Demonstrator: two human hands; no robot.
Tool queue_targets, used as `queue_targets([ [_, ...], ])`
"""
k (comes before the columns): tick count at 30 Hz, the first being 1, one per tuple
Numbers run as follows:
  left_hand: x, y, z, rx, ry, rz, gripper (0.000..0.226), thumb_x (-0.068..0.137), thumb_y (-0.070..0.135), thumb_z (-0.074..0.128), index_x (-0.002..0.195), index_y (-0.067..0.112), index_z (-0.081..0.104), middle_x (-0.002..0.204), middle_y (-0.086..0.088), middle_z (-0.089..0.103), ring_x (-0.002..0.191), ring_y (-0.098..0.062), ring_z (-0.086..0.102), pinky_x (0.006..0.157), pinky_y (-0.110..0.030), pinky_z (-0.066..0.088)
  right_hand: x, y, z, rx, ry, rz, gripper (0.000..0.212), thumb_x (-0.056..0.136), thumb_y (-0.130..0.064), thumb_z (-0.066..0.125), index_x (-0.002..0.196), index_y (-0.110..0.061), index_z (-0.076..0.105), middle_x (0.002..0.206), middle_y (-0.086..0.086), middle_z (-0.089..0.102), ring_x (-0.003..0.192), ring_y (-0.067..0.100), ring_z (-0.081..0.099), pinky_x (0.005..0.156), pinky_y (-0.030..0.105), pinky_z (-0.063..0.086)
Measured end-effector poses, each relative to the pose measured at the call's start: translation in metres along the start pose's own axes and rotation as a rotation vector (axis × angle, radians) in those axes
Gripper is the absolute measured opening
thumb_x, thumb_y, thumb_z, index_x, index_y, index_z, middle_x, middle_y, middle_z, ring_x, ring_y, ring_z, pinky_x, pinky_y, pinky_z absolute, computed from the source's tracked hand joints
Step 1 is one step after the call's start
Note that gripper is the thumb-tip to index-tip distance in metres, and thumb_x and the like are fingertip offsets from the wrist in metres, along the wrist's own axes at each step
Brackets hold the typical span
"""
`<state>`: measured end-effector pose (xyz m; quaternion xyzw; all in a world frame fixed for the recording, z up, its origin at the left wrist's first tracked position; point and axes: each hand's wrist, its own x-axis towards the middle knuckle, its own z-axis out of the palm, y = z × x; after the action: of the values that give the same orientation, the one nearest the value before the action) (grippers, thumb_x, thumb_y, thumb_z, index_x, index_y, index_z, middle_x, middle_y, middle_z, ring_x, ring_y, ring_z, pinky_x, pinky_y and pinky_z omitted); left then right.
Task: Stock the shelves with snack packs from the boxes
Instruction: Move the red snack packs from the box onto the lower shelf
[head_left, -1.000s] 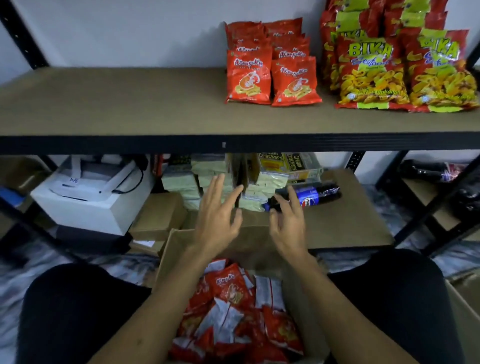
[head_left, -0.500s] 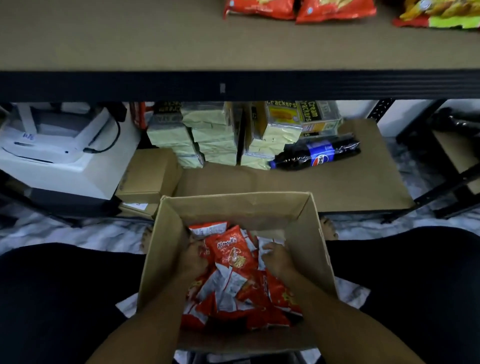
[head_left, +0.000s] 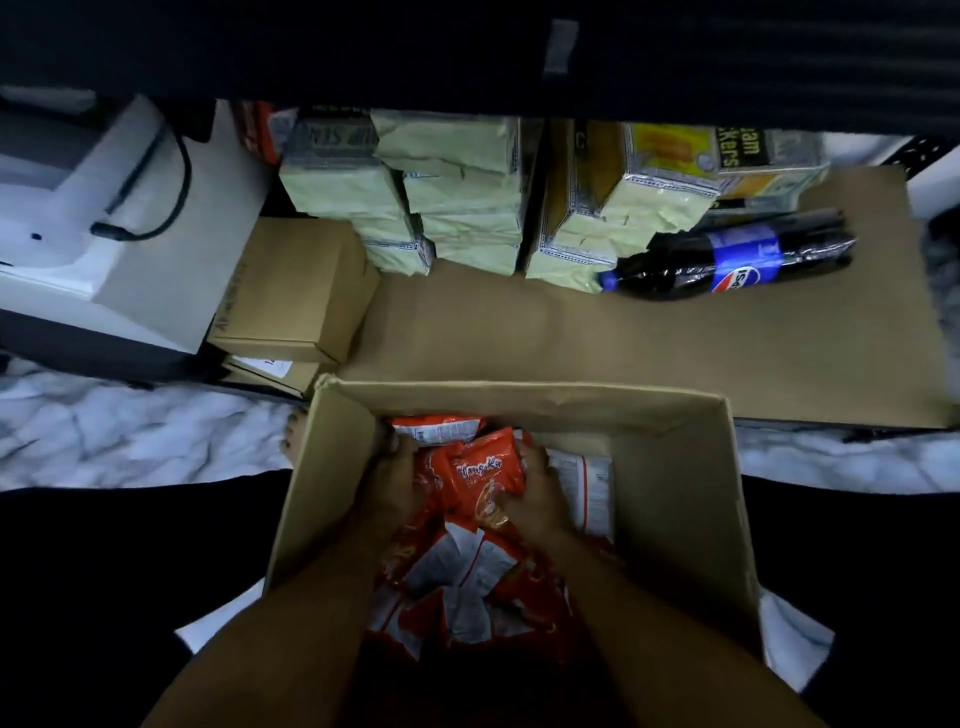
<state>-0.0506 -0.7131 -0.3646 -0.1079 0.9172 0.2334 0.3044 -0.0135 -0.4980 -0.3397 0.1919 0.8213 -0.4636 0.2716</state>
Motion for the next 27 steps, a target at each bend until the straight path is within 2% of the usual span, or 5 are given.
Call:
queue_targets([
  [4,0.01,-0.004,0.003,-0.007,-0.183,0.037,0.093,0.054,0.055,0.072,0.137,0.021,0.05,0.137,-0.003,0.055,0.123,-0.025,0.054,0.103,-0.037,0.044,0.011,0.008,0.005,0.007,-0.042,0.035,0.088,0.077,-0.014,0.062,0.15,-0.042,0.02,0.143,0.003,0.049,0.124,0.024,0.052,0.104,0.041,0.045],
  [8,-0.006,0.008,0.01,0.061,-0.24,0.036,0.051,0.063,0.044,0.083,0.105,0.019,0.068,0.108,0.001,0.063,0.106,-0.018,0.054,0.093,-0.029,0.044,0.002,0.023,-0.002,0.095,-0.07,0.069,0.091,0.077,-0.013,0.065,0.147,-0.05,0.02,0.131,-0.001,0.057,0.115,0.018,0.059,0.099,0.039,0.05],
  [12,-0.021,0.018,0.008,-0.079,-0.254,0.078,0.039,0.069,0.023,0.084,0.087,0.02,0.05,0.095,0.003,0.058,0.095,-0.016,0.057,0.072,-0.021,0.036,-0.011,0.03,-0.014,0.137,-0.07,0.085,0.084,0.081,0.007,0.053,0.148,-0.037,0.031,0.129,-0.001,0.056,0.112,0.021,0.06,0.095,0.035,0.052],
  [21,-0.069,0.048,-0.039,-0.384,0.097,0.164,0.087,0.062,0.034,0.089,0.131,0.024,0.036,0.112,-0.005,0.067,0.103,-0.024,0.064,0.086,-0.038,0.052,-0.048,-0.01,-0.041,0.197,0.139,-0.142,0.078,0.074,0.019,0.044,0.14,-0.023,0.049,0.13,0.006,0.06,0.113,0.018,0.059,0.093,0.017,0.047],
  [27,-0.12,0.088,-0.088,-0.638,0.276,0.329,0.075,0.066,0.034,0.088,0.118,0.049,0.035,0.1,0.004,0.067,0.087,-0.016,0.067,0.076,-0.036,0.057,-0.088,-0.057,-0.075,0.405,0.26,-0.282,0.077,0.078,0.012,0.045,0.126,-0.047,0.055,0.108,-0.003,0.069,0.092,0.021,0.07,0.083,0.049,0.058],
])
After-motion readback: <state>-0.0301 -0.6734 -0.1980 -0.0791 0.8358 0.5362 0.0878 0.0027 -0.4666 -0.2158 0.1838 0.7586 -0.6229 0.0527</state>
